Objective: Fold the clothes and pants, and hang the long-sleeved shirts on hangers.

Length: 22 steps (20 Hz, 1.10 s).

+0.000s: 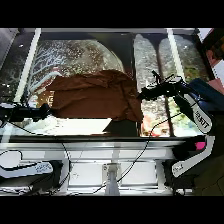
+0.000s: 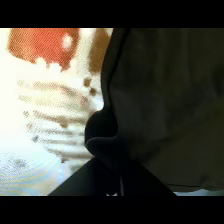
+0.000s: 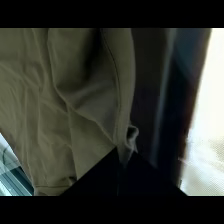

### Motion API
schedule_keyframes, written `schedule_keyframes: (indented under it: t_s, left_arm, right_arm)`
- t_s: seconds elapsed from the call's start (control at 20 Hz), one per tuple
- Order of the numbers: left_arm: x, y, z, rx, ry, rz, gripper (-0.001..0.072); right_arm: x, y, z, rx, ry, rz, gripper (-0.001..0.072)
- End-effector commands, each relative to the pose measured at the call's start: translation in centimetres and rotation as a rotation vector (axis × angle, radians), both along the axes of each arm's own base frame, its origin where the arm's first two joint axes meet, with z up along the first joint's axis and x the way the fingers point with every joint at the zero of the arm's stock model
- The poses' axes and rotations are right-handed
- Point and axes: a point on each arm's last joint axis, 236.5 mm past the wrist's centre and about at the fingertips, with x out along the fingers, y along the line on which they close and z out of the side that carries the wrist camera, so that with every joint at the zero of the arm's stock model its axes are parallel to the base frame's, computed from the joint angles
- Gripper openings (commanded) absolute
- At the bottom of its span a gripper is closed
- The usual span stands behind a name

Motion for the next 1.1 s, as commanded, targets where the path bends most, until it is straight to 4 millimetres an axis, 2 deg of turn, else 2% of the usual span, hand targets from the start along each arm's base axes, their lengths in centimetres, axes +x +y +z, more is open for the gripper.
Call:
schedule_keyframes:
  t_s: [0.0,0.1,0.2,0.3,0.4,0.55,0.65,0.8,0.9,1.05]
  left_arm:
    - [0.5,0.0,0.1,-0.006,-0.017,0.008,0.0021]
    - [1.1,-0.6,1.1,-0.007,-0.084,-0.050,0.0020]
    - [3.2,-1.6,4.3,-0.040,-0.228,-0.065,0.0020]
    - [6.0,-2.0,9.5,-0.065,-0.425,-0.032,0.0020]
    - [8.3,-1.6,16.3,-0.066,-0.633,0.012,0.0020]
    - [9.2,-0.2,27.1,-0.019,-0.932,0.057,0.0020]
    - [7.9,-0.1,34.2,0.082,-1.125,0.029,0.0020]
    - [4.7,0.2,42.2,0.255,-1.305,0.037,0.0020]
    - [2.4,1.3,46.1,0.385,-1.391,0.114,0.0020]
    - [-1.3,2.8,50.8,0.555,-1.495,0.248,0.0020]
  right_arm:
    - [-0.3,0.1,0.2,0.005,0.006,0.011,0.0012]
    - [-0.2,-0.2,0.4,-0.008,-0.007,0.015,0.0012]
    - [0.0,-0.1,1.9,-0.007,-0.040,0.016,0.0011]
    - [0.4,-0.1,4.7,-0.013,-0.122,0.038,0.0012]
    - [0.7,-0.1,8.6,-0.022,-0.220,0.043,0.0012]
    - [0.3,-0.2,15.8,-0.036,-0.390,0.039,0.0012]
    - [-0.9,-0.2,21.5,-0.047,-0.524,0.037,0.0011]
    - [-4.0,-0.5,30.0,-0.065,-0.738,0.012,0.0011]
    - [-6.9,-1.0,35.6,-0.106,-0.888,-0.008,0.0012]
    - [-11.5,-2.8,44.4,-0.193,-1.120,-0.081,0.0011]
